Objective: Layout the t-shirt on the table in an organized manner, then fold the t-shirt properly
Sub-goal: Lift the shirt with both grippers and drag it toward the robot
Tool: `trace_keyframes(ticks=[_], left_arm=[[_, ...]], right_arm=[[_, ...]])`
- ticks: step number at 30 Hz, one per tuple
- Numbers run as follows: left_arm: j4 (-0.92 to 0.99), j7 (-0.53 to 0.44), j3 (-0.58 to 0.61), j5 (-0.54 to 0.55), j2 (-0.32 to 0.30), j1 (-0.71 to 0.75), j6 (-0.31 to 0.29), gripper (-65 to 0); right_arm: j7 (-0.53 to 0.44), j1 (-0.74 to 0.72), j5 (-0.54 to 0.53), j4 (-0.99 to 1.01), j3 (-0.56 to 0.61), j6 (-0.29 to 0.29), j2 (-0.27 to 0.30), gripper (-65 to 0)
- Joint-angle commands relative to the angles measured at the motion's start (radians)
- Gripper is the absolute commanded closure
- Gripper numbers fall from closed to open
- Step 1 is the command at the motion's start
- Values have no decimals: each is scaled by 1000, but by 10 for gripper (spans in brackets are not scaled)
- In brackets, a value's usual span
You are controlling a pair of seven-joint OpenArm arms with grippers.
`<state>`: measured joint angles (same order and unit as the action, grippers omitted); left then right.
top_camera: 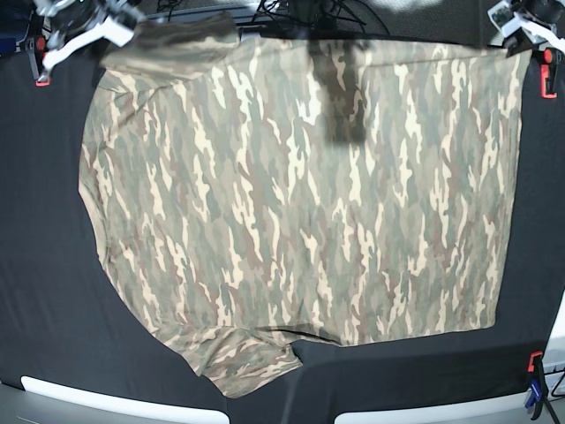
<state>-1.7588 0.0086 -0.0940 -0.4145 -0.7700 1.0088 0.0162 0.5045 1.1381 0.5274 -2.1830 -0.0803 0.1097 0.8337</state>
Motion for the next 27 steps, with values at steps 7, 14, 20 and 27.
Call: trace_keyframes(ticks=[7, 14, 20, 27], left_arm=[[-10, 49, -19, 182, -6, -188, 21, 0], [8, 75, -19, 182, 19, -350, 22, 0], [56, 78, -19, 225, 74, -446, 21, 0], [59, 71, -19, 222, 108, -447, 21, 0]], right_arm=[[42, -207, -150, -13, -89, -35, 12, 0], [33, -439, -192, 93, -28, -58, 5, 0], [18, -605, -245, 234, 59, -58, 5, 0], [22, -605, -286, 177, 82, -90, -5, 0]])
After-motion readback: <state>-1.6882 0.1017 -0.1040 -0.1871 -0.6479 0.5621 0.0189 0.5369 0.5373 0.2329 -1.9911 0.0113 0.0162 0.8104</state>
